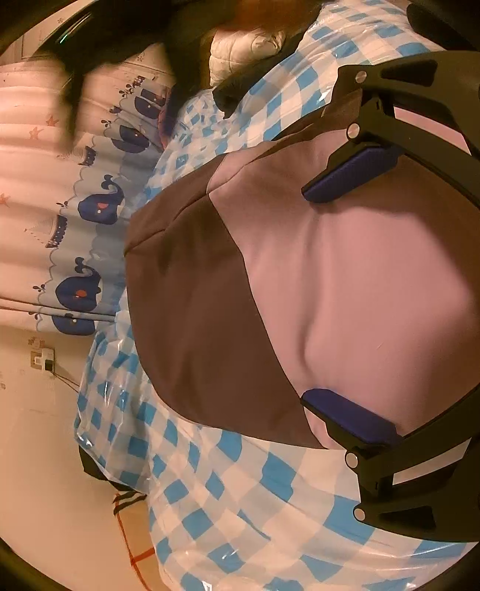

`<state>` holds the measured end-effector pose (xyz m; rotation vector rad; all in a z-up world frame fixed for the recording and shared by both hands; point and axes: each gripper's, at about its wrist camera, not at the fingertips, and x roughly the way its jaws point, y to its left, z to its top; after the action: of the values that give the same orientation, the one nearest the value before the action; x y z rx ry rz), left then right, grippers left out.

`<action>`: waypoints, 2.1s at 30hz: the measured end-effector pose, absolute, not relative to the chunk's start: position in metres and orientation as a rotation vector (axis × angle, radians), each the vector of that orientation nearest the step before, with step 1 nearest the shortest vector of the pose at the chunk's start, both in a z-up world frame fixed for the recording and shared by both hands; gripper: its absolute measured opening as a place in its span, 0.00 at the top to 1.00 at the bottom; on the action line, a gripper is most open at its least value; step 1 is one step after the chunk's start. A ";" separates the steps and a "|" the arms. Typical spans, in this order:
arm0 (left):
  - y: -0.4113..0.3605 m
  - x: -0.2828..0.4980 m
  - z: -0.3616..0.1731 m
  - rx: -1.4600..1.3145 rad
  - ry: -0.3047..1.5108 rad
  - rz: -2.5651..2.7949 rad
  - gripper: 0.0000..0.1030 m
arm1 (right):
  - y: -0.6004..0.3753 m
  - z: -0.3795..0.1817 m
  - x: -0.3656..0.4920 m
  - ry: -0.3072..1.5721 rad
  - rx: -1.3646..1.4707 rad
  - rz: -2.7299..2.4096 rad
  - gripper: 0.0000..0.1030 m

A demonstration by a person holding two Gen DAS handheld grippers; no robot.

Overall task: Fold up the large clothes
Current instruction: 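Release the bundle and lift both tools away from it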

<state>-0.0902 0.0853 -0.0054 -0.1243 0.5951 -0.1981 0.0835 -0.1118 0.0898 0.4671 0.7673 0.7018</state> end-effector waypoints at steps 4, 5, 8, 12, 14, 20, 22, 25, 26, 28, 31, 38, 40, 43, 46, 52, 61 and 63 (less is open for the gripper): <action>0.089 -0.092 -0.002 -0.145 0.579 -0.215 0.06 | -0.076 0.025 0.145 0.937 0.408 0.560 0.07; 0.088 -0.093 0.000 -0.146 0.569 -0.236 0.06 | -0.070 -0.008 0.153 0.978 0.335 0.484 0.06; 0.077 -0.095 0.001 -0.098 0.557 -0.248 0.06 | -0.087 -0.037 0.153 0.946 0.443 0.451 0.07; 0.068 -0.095 -0.001 -0.039 0.563 -0.210 0.06 | -0.089 -0.034 0.153 0.949 0.443 0.469 0.07; 0.073 -0.097 0.000 -0.054 0.564 -0.205 0.06 | -0.099 -0.023 0.147 0.928 0.498 0.505 0.07; 0.078 -0.097 0.003 -0.082 0.561 -0.182 0.06 | -0.144 0.052 0.041 0.602 0.391 0.350 0.07; 0.079 -0.098 0.003 -0.087 0.559 -0.177 0.06 | -0.137 0.039 0.014 0.635 0.276 0.311 0.07; 0.075 -0.097 0.002 -0.075 0.571 -0.181 0.06 | -0.115 -0.031 0.012 0.791 0.171 0.273 0.07; 0.073 -0.098 0.002 -0.059 0.568 -0.183 0.06 | -0.121 -0.040 0.008 0.748 0.215 0.265 0.07; 0.064 -0.102 0.000 0.006 0.557 -0.162 0.06 | -0.123 -0.039 0.010 0.745 0.225 0.256 0.07; 0.063 -0.104 -0.001 0.028 0.554 -0.160 0.06 | -0.122 -0.033 0.013 0.756 0.215 0.254 0.07; 0.074 -0.103 0.004 -0.034 0.558 -0.158 0.06 | -0.142 -0.007 -0.033 0.659 0.230 0.243 0.07; 0.075 -0.101 0.004 -0.049 0.572 -0.170 0.06 | -0.137 -0.027 -0.032 0.736 0.200 0.236 0.07; 0.065 -0.102 0.001 0.015 0.576 -0.153 0.06 | -0.145 -0.059 -0.023 0.788 0.333 0.279 0.07; 0.062 -0.103 0.000 0.033 0.572 -0.142 0.06 | -0.143 -0.056 -0.023 0.776 0.320 0.268 0.07; 0.063 -0.104 0.001 0.041 0.566 -0.137 0.06 | -0.146 -0.056 -0.026 0.787 0.345 0.271 0.07; 0.064 -0.108 0.003 0.028 0.535 -0.129 0.06 | -0.143 -0.016 -0.045 0.784 0.226 0.229 0.07; 0.066 -0.111 0.008 0.024 0.546 -0.124 0.06 | -0.138 -0.002 -0.060 0.772 0.172 0.212 0.07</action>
<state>-0.1107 0.0658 0.0083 0.0243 0.5463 -0.1238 -0.0600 -0.1381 -0.0018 0.1722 0.7724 0.2116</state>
